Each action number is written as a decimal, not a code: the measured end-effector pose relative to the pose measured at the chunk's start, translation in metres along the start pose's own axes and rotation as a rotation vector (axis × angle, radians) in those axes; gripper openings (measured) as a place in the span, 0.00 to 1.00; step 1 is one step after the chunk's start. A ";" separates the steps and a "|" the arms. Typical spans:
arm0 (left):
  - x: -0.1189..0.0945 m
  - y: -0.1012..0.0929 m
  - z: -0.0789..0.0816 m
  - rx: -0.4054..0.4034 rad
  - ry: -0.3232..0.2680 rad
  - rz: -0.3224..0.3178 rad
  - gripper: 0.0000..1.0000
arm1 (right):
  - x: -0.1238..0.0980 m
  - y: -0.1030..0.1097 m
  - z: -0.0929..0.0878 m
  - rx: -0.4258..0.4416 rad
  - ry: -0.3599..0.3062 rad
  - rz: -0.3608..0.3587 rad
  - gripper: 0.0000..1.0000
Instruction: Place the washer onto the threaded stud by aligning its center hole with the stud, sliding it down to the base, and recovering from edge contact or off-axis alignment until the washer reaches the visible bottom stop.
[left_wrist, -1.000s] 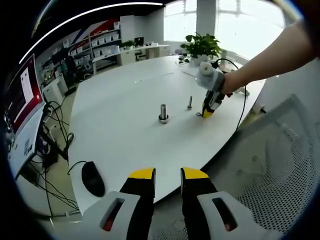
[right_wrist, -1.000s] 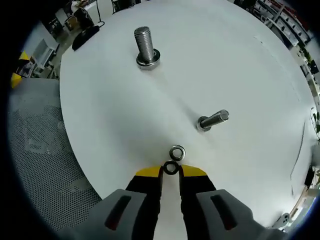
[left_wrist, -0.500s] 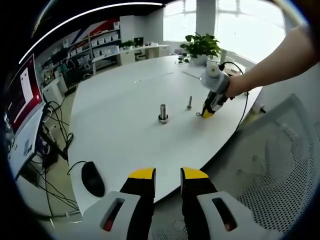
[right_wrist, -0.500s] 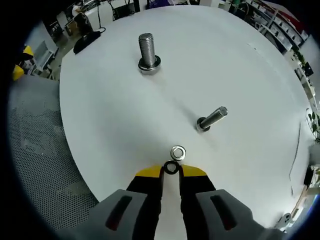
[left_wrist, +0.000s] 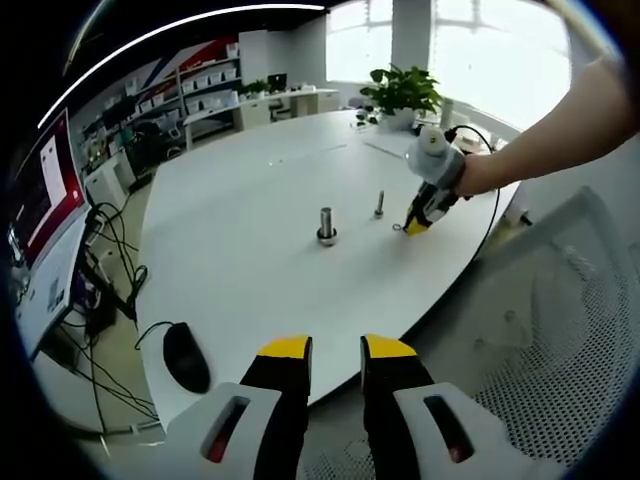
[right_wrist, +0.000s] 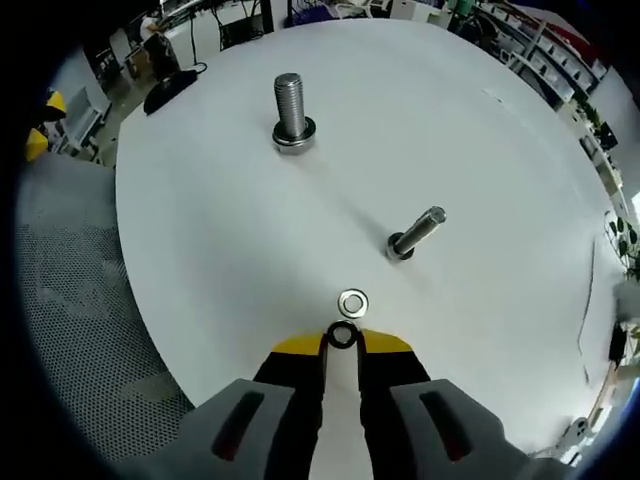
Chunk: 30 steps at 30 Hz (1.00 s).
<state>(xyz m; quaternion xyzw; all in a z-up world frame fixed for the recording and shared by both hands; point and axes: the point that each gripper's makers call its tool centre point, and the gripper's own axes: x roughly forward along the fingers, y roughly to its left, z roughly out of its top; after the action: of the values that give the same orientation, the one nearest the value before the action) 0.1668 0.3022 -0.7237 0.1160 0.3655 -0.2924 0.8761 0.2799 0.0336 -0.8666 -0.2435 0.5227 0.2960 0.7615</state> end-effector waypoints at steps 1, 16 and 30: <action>0.000 0.000 0.000 0.000 -0.001 0.000 0.17 | 0.000 0.001 -0.001 0.023 -0.001 0.006 0.14; 0.000 -0.001 -0.001 0.005 0.005 -0.001 0.17 | -0.028 -0.020 0.037 0.065 -0.104 -0.028 0.14; 0.000 0.000 -0.001 0.006 0.004 0.000 0.17 | -0.041 -0.033 0.069 0.021 -0.202 -0.102 0.14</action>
<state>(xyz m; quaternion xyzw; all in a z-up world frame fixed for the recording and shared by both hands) 0.1662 0.3022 -0.7243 0.1193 0.3664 -0.2932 0.8750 0.3361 0.0492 -0.8026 -0.2308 0.4333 0.2745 0.8268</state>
